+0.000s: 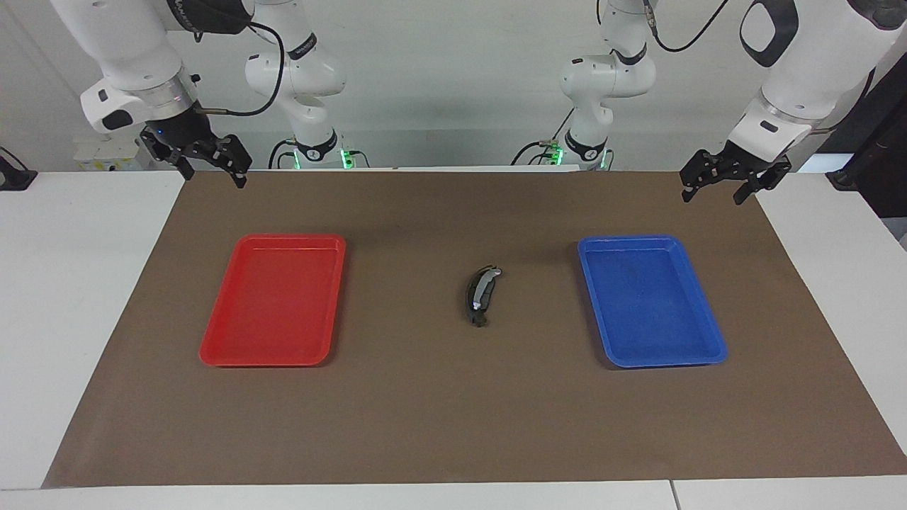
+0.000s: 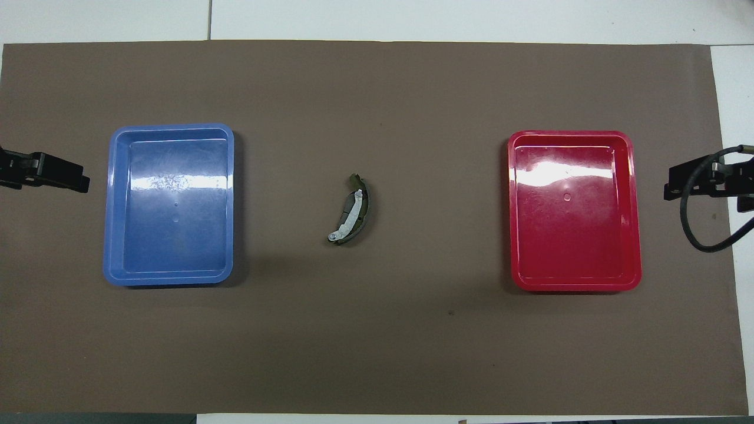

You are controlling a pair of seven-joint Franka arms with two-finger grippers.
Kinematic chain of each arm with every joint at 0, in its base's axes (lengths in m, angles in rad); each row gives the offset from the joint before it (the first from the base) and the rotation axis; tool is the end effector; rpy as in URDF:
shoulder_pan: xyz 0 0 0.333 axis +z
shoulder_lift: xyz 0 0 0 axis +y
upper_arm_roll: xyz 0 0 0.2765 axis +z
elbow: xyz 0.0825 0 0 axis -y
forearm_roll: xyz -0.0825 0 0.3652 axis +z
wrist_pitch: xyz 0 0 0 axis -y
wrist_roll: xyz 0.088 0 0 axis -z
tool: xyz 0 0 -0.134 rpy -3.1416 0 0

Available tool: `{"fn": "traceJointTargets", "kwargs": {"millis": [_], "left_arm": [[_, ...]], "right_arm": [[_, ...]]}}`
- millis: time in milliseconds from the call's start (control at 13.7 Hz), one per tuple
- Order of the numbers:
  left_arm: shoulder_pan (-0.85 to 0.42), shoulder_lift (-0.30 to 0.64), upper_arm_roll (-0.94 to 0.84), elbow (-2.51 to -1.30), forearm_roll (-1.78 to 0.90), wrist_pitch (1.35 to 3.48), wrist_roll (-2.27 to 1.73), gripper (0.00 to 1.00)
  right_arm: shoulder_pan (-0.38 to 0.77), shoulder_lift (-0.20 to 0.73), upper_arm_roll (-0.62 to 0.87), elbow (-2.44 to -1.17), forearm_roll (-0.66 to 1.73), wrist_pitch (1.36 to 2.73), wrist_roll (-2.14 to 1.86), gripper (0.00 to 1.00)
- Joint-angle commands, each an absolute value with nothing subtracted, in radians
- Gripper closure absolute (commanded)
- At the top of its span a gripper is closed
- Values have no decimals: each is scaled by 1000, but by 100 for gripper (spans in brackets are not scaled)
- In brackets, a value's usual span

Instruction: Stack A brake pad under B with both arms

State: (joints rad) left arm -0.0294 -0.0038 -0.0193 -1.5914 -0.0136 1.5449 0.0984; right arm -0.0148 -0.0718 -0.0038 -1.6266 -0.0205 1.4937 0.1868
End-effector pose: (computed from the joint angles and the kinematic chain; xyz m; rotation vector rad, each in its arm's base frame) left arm 0.5295 -0.0277 0.5485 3.1178 -0.2298 -0.0662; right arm 0.5058 -0.0123 0.5639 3.0984 -0.3208 -0.0922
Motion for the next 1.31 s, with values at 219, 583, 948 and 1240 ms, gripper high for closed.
{"fn": "traceJointTargets", "kwargs": {"millis": [219, 583, 948, 1240], "left_arm": [[-18, -31, -26, -1623, 0, 1559, 89, 1], [-18, -31, -26, -1623, 0, 1559, 89, 1], [-18, -31, -26, -1623, 0, 1559, 89, 1], [-18, -31, -26, -1623, 0, 1559, 89, 1]], "right_arm": [[-28, -32, 3, -1562, -11, 1480, 178, 0], [-12, -35, 8, -1572, -17, 1491, 143, 0], [-12, -40, 11, -1577, -11, 1488, 149, 0], [-12, -38, 11, -1574, -15, 1483, 144, 0]]}}
